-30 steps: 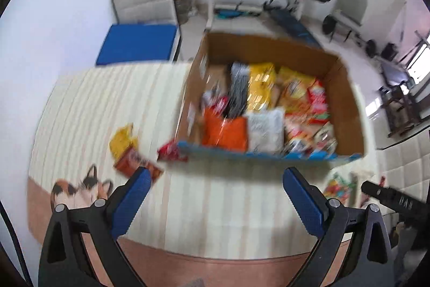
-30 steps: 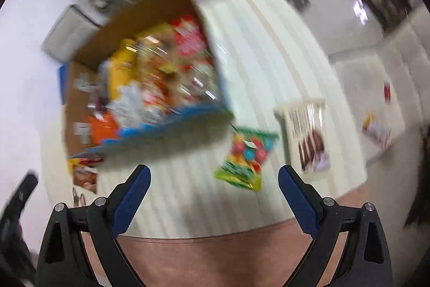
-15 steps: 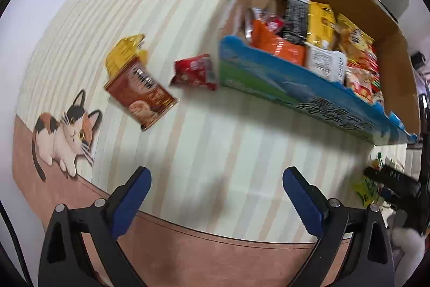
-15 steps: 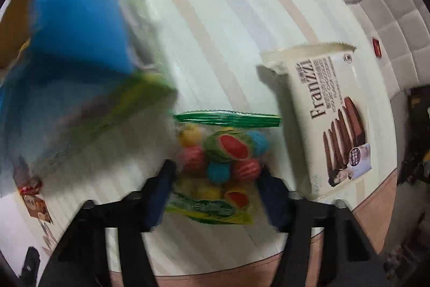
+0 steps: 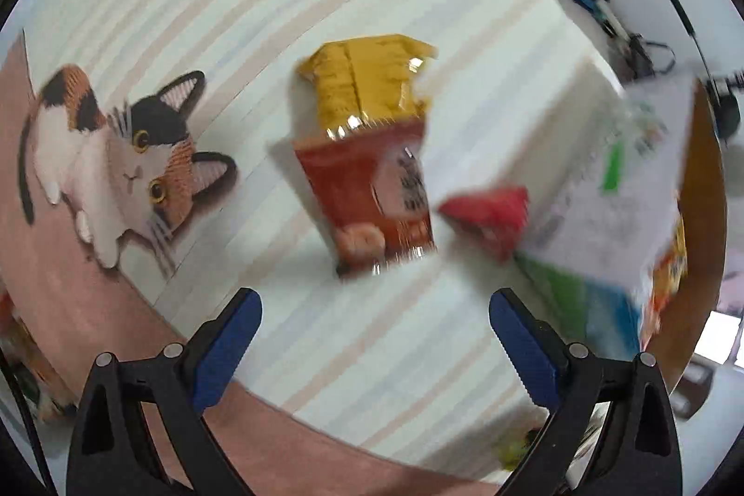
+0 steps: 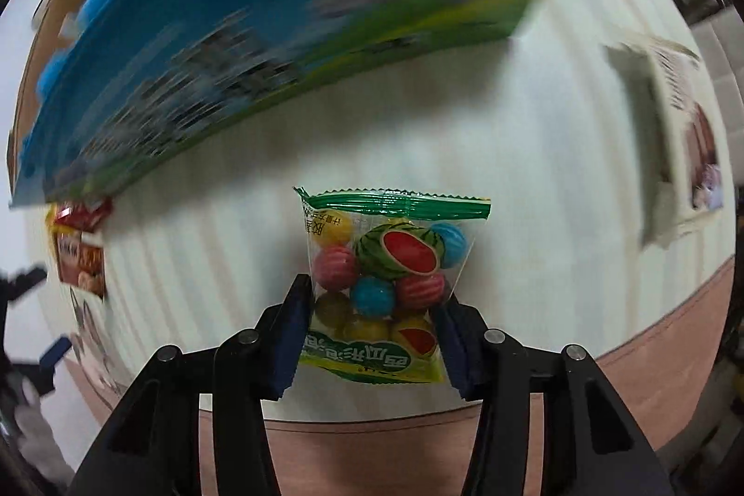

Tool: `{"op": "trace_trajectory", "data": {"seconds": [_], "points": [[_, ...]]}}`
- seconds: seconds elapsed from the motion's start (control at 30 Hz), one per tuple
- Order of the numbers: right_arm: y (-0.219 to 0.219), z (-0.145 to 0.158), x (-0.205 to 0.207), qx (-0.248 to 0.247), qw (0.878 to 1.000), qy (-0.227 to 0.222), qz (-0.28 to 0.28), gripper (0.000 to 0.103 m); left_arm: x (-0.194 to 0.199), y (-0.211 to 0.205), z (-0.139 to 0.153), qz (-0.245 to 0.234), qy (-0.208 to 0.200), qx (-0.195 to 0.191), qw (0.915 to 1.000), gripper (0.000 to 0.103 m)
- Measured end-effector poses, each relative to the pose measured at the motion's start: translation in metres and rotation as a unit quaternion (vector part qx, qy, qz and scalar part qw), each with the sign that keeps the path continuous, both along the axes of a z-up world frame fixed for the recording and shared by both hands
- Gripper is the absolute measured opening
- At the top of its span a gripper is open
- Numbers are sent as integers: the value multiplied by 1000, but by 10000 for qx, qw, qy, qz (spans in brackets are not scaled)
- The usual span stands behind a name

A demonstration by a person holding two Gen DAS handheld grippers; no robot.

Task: Organize snacks
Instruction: 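Grasp the brown-red snack bag with the left tool while the right tool holds the candy bag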

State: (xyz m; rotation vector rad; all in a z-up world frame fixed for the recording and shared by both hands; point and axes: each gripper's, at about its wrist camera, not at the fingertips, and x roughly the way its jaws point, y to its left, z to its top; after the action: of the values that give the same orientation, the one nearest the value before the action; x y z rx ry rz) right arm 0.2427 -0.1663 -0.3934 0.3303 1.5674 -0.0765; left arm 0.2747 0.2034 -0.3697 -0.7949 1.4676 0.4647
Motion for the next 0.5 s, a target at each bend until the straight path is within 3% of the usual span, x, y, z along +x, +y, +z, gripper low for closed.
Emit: {"op": "trace_trajectory", "data": {"seconds": [0.2, 0.33, 0.37, 0.4, 0.5], "points": [[29, 5, 18, -100, 9995, -124, 266, 53, 21, 14, -36, 215, 349, -187, 9990, 100], [38, 7, 21, -126, 9994, -114, 306, 53, 34, 14, -46, 141, 422, -88, 9990, 100], [42, 6, 21, -135, 9994, -112, 311, 53, 35, 14, -47, 150, 425, -69, 9990, 90], [44, 6, 22, -138, 9993, -107, 319, 53, 37, 15, -48, 154, 425, -76, 9989, 68], [44, 6, 18, -149, 9993, -106, 341, 53, 41, 17, -47, -4, 425, 105, 9990, 54]]}}
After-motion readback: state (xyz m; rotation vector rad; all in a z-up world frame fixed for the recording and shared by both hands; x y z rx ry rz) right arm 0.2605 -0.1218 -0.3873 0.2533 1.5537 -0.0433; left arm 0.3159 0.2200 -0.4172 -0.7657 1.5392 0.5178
